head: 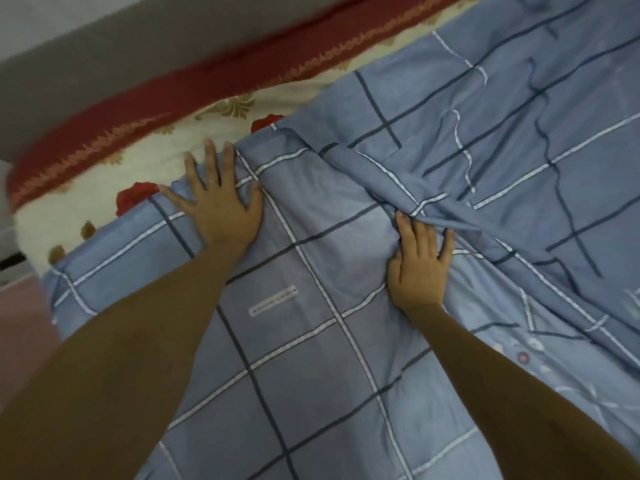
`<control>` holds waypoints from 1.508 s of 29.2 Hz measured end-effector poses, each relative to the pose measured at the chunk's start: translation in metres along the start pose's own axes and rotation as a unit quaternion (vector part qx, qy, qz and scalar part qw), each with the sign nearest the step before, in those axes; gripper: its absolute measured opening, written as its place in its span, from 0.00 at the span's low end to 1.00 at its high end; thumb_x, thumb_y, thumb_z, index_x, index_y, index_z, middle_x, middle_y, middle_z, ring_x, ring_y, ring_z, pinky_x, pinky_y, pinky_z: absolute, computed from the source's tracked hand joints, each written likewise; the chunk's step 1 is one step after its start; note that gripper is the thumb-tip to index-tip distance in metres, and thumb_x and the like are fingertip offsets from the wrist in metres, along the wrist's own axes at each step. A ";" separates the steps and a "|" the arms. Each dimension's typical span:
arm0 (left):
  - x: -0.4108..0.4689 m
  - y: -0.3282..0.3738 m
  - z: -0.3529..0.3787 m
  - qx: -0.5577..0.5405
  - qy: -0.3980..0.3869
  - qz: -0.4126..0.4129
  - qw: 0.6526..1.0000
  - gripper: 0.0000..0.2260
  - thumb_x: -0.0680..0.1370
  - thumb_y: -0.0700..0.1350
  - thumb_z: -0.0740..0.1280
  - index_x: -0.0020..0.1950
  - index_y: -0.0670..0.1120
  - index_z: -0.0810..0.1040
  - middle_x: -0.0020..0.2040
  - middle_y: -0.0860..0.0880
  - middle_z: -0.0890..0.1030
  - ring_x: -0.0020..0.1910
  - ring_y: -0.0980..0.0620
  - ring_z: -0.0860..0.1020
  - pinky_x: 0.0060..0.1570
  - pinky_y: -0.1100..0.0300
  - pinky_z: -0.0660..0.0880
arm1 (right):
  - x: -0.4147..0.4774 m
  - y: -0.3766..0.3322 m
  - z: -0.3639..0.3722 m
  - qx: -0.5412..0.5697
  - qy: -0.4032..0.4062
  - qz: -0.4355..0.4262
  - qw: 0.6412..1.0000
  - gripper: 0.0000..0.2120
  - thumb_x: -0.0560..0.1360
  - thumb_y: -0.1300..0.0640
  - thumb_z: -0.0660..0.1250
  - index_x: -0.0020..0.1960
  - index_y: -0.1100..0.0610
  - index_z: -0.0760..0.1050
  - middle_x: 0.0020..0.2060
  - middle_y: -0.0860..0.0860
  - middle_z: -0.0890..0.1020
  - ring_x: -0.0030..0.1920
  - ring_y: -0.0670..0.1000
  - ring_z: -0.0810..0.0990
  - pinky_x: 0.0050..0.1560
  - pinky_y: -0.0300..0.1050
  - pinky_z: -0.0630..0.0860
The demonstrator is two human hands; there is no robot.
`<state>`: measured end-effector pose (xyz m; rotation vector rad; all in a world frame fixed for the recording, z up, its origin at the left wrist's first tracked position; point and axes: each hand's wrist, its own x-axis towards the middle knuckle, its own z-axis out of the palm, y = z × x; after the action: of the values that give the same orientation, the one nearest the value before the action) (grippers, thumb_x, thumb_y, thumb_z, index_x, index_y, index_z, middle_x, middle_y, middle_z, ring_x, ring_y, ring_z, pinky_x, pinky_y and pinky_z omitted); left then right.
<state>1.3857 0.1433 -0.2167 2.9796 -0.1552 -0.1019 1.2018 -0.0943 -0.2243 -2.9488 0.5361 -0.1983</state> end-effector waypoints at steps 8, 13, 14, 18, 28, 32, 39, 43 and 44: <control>0.002 0.000 0.003 -0.008 0.001 0.006 1.000 0.28 0.79 0.58 0.51 0.78 0.53 0.51 0.78 0.50 0.51 0.76 0.44 0.49 0.68 0.30 0.42 | -0.003 0.001 0.001 0.016 0.040 -0.020 0.999 0.25 0.75 0.56 0.55 0.72 0.53 0.60 0.64 0.63 0.73 0.66 0.58 0.66 0.68 0.61 0.58; 0.004 0.001 0.001 -0.021 0.002 0.009 1.000 0.28 0.78 0.57 0.51 0.78 0.53 0.52 0.78 0.49 0.51 0.76 0.43 0.50 0.69 0.32 0.41 | 0.051 -0.007 -0.011 0.010 0.106 0.047 0.993 0.27 0.75 0.53 0.61 0.73 0.53 0.59 0.66 0.64 0.70 0.66 0.59 0.63 0.65 0.55 0.57; 0.004 0.000 0.001 -0.024 0.000 0.007 1.000 0.28 0.78 0.57 0.51 0.78 0.53 0.52 0.78 0.49 0.51 0.76 0.43 0.49 0.69 0.32 0.41 | 0.071 -0.006 -0.012 -0.026 0.110 0.063 0.992 0.29 0.74 0.53 0.62 0.74 0.53 0.59 0.66 0.63 0.70 0.66 0.59 0.63 0.65 0.55 0.57; 0.004 0.000 0.002 -0.027 -0.005 0.005 1.000 0.29 0.78 0.58 0.50 0.78 0.52 0.51 0.78 0.49 0.51 0.76 0.43 0.49 0.69 0.33 0.41 | 0.128 0.007 -0.021 -0.059 0.051 0.059 0.995 0.27 0.74 0.54 0.64 0.72 0.52 0.65 0.61 0.60 0.73 0.63 0.61 0.69 0.68 0.55 0.58; 0.007 0.000 0.001 -0.027 -0.013 0.003 1.000 0.30 0.76 0.58 0.49 0.78 0.51 0.53 0.78 0.48 0.52 0.76 0.43 0.50 0.70 0.35 0.39 | 0.232 -0.017 -0.043 0.029 0.147 0.040 0.988 0.11 0.75 0.58 0.57 0.48 0.64 0.75 0.48 0.63 0.76 0.48 0.61 0.75 0.47 0.46 0.63; 0.008 0.000 0.002 -0.019 -0.012 0.002 1.000 0.31 0.76 0.59 0.49 0.77 0.50 0.52 0.78 0.48 0.52 0.76 0.43 0.50 0.70 0.35 0.39 | 0.284 -0.033 -0.033 -0.044 -0.028 0.056 0.997 0.14 0.81 0.56 0.52 0.59 0.61 0.72 0.62 0.61 0.70 0.63 0.59 0.69 0.62 0.52 0.60; 0.007 0.000 0.002 -0.029 -0.001 0.005 1.000 0.32 0.75 0.60 0.49 0.77 0.48 0.55 0.77 0.47 0.55 0.76 0.43 0.52 0.70 0.34 0.41 | 0.274 -0.040 -0.010 -0.066 -0.092 0.079 0.990 0.17 0.79 0.50 0.54 0.59 0.59 0.73 0.56 0.59 0.76 0.63 0.61 0.68 0.69 0.61 0.51; 0.007 0.000 0.004 -0.046 0.022 0.006 0.999 0.31 0.76 0.59 0.52 0.75 0.46 0.58 0.77 0.47 0.56 0.76 0.44 0.53 0.70 0.37 0.40 | 0.257 -0.033 0.012 -0.041 0.032 0.038 0.998 0.17 0.79 0.49 0.50 0.52 0.58 0.74 0.49 0.56 0.78 0.55 0.58 0.72 0.64 0.55 0.57; 0.007 0.001 0.004 -0.053 0.027 0.007 0.998 0.30 0.76 0.59 0.52 0.75 0.46 0.59 0.77 0.46 0.57 0.76 0.44 0.53 0.71 0.37 0.40 | 0.257 -0.031 0.016 -0.036 0.055 0.039 0.997 0.18 0.79 0.49 0.49 0.51 0.58 0.74 0.48 0.56 0.78 0.54 0.58 0.72 0.63 0.54 0.58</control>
<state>1.3920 0.1411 -0.2208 2.8708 -0.1582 -0.0266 1.4535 -0.1563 -0.2083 -2.9933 0.6850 -0.3406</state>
